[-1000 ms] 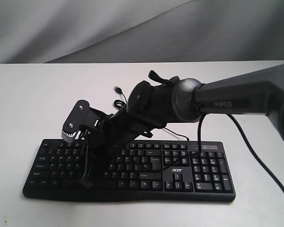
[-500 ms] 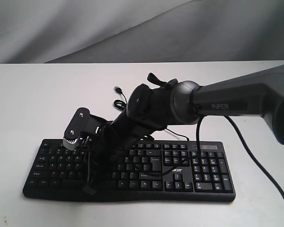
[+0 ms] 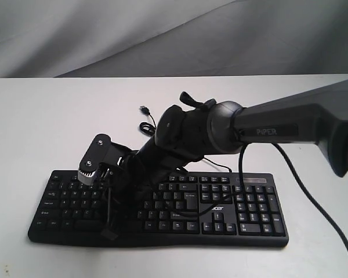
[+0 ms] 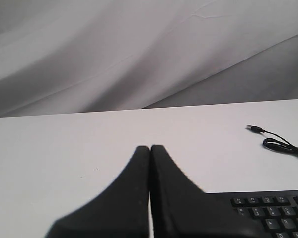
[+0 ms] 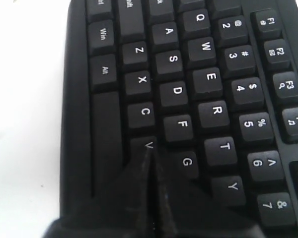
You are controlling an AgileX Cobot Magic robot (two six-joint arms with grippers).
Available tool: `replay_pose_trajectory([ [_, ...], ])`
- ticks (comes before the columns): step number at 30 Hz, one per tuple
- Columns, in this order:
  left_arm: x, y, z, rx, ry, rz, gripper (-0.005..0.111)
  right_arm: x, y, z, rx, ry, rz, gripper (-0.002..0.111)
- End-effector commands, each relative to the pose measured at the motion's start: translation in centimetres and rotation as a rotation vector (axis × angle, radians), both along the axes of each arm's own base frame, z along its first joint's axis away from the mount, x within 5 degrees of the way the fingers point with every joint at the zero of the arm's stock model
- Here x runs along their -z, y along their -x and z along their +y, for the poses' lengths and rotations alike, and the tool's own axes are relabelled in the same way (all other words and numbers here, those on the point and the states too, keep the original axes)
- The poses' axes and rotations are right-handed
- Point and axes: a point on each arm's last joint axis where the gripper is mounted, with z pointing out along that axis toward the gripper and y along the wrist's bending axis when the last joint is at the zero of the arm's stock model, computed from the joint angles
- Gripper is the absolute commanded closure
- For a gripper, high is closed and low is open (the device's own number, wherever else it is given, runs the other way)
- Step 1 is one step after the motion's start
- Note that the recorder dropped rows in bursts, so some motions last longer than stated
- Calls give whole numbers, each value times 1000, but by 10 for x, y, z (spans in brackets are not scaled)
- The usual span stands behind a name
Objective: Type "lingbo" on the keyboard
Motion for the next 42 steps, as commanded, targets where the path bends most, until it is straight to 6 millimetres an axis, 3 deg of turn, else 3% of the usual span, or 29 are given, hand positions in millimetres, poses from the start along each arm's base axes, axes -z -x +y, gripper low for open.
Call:
replay_pose_trajectory([
  [1, 1, 0, 0, 6, 1, -6, 106, -12, 1, -3, -26, 12, -28, 108],
  [6, 1, 0, 0, 6, 1, -6, 106, -44, -5, -14, 27, 44, -113, 108],
  [10, 1, 0, 0, 6, 1, -6, 106, -55, -13, -25, 65, 45, -114, 108],
  [19, 1, 0, 0, 6, 1, -6, 106, -33, -13, -54, 126, 22, -73, 108],
  [42, 1, 0, 0, 6, 1, -6, 106, -21, -15, -62, 171, 27, -102, 108],
])
